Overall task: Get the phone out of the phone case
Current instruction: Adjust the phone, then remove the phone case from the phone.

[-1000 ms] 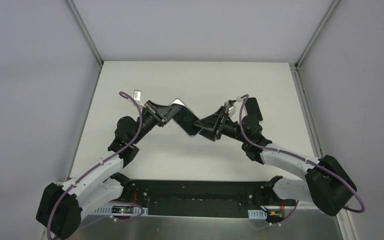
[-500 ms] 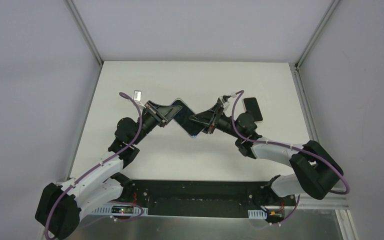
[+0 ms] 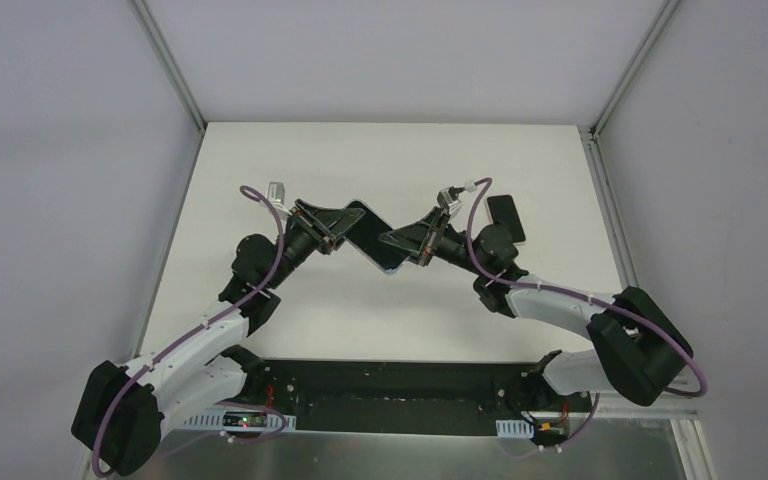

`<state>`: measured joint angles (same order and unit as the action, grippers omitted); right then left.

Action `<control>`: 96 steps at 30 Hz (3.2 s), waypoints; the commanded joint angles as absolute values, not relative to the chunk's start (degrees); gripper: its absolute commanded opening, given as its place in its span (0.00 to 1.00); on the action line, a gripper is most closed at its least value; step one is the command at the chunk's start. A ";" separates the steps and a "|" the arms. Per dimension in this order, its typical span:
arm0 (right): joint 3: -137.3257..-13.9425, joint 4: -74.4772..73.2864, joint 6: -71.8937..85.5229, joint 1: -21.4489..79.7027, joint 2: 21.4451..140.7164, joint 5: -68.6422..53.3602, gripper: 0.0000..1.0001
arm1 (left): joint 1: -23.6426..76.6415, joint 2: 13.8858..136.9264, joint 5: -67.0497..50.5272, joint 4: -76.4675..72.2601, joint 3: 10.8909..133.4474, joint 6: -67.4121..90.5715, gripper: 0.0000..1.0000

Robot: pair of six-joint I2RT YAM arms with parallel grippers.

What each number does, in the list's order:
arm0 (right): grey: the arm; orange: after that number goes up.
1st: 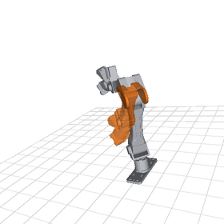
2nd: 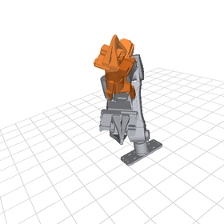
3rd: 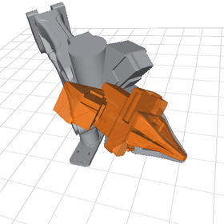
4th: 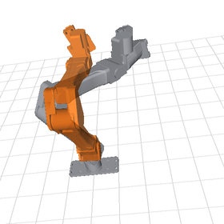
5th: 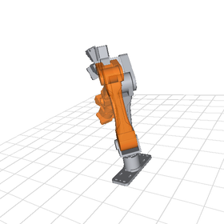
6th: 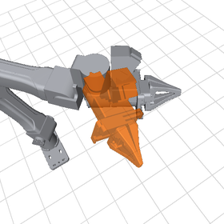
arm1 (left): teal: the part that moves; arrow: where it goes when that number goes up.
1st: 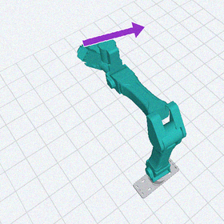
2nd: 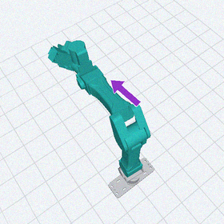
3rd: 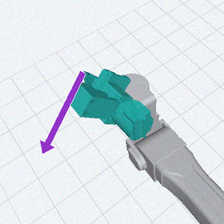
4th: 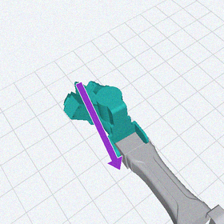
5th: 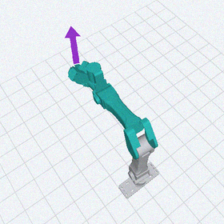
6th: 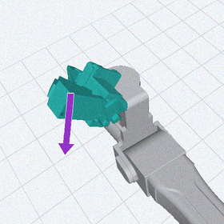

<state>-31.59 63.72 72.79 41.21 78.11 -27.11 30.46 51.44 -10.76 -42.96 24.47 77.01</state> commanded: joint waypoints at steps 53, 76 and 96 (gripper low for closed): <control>-32.51 53.52 64.30 36.56 66.37 -36.50 0.30 | 31.82 52.46 -21.61 -50.01 26.63 76.91 0.00; -30.30 9.55 46.90 31.75 42.00 -15.44 1.00 | 29.72 52.01 -18.32 -50.01 32.40 76.37 0.00; -25.99 18.41 45.50 39.11 38.55 -17.78 0.99 | 29.27 53.02 -8.01 -45.84 30.01 78.09 0.00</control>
